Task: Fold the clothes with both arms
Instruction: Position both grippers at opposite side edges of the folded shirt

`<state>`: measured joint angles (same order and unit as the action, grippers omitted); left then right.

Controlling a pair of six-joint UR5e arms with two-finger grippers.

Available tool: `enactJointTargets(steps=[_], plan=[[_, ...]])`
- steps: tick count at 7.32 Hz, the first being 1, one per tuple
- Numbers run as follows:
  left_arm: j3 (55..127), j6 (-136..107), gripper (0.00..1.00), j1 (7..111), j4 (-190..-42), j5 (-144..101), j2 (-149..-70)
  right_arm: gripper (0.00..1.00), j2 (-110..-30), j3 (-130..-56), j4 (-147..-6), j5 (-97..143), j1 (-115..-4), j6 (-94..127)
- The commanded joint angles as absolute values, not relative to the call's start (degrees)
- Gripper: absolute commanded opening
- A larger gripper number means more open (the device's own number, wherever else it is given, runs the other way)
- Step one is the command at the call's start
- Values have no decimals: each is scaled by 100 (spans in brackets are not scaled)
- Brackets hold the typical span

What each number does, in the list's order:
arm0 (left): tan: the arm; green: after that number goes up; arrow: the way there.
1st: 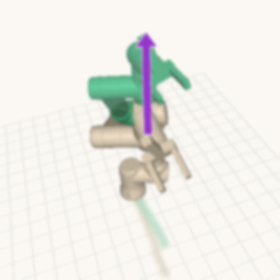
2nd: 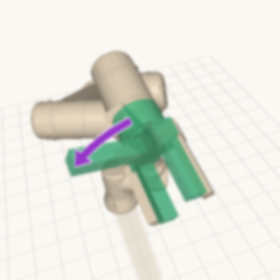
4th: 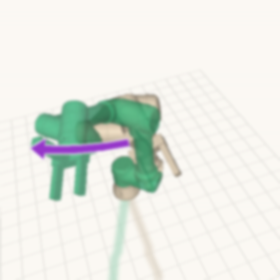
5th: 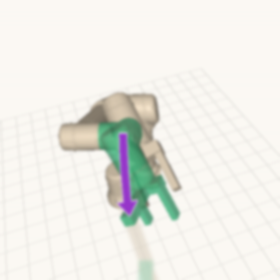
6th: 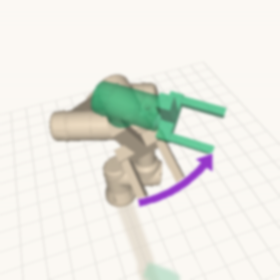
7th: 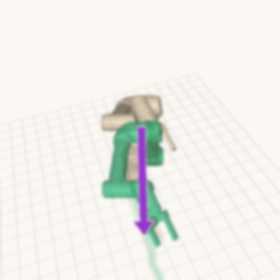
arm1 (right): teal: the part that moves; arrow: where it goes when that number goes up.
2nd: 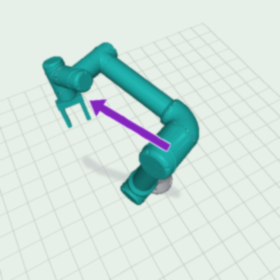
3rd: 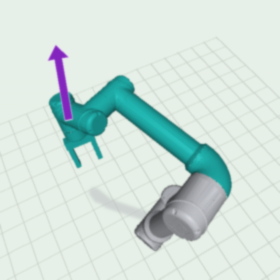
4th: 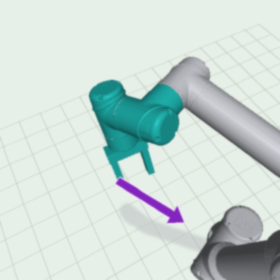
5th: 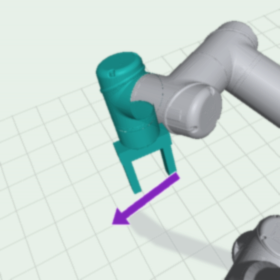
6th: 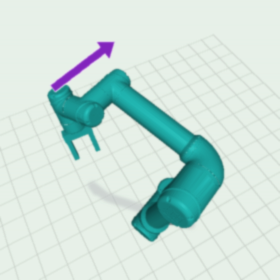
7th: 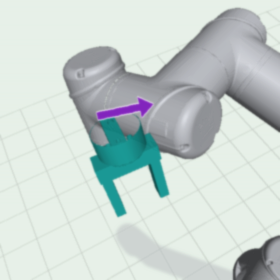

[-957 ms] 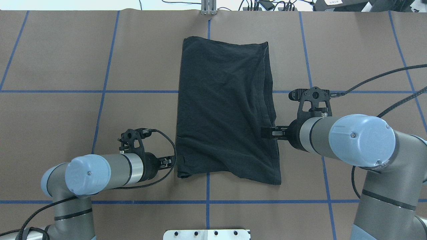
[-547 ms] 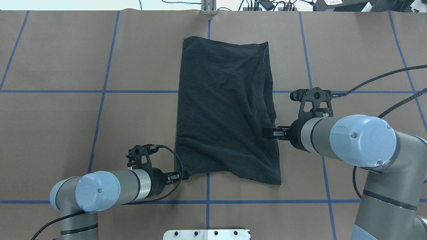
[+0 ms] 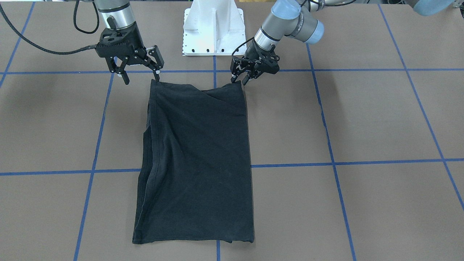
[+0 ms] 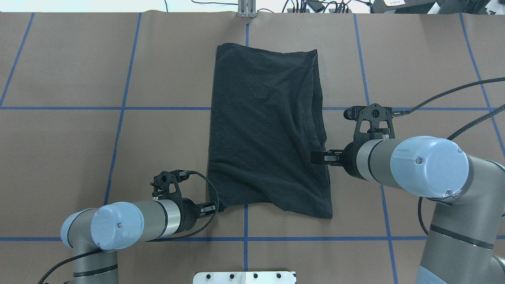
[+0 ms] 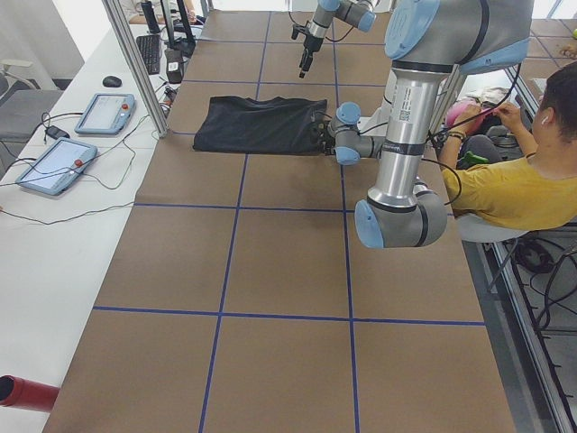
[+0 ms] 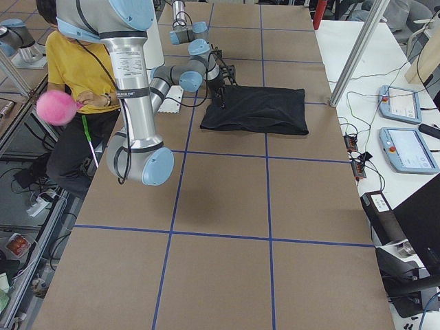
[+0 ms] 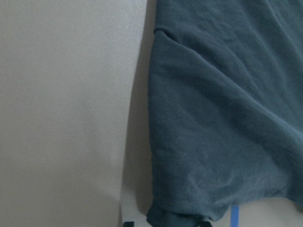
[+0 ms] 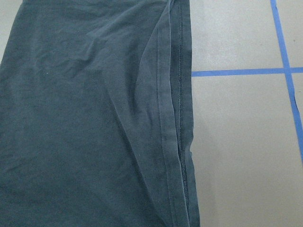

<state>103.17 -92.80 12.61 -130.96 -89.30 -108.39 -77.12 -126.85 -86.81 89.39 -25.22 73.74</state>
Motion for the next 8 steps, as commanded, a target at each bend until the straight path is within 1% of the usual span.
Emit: enactJointTargets(steps=[1,2,3,4,5,6,7,8], plan=[[10362,-9272,57,1353,-13104,-8938,-10846,100,-7708,-12691,-8675,8938,-2522,7374],[10362,-9272,63,1388,-13131,-8938,-10837,100,-7708,-12691,-8675,8938,-2522,7374],[10345,-9333,73,1389,-13140,-8938,-10846,100,-7708,-12691,-8684,8938,-2522,7374],[10301,-9760,74,1380,-13148,-8860,-10872,100,-7708,-12691,-8675,8938,-2522,7374],[10301,-10017,73,1371,-13157,-8859,-10881,100,-7708,-12691,-8675,8938,-2522,7383],[10275,-10246,71,1371,-13157,-8851,-10898,100,-7708,-12691,-8675,8930,-2522,7383],[10266,-10648,62,1371,-13157,-8703,-10916,100,-7699,-12691,-8675,8930,-2522,7374],[10240,-10783,59,1362,-13157,-8649,-10916,100,-7699,-12691,-8675,8930,-2522,7383]])
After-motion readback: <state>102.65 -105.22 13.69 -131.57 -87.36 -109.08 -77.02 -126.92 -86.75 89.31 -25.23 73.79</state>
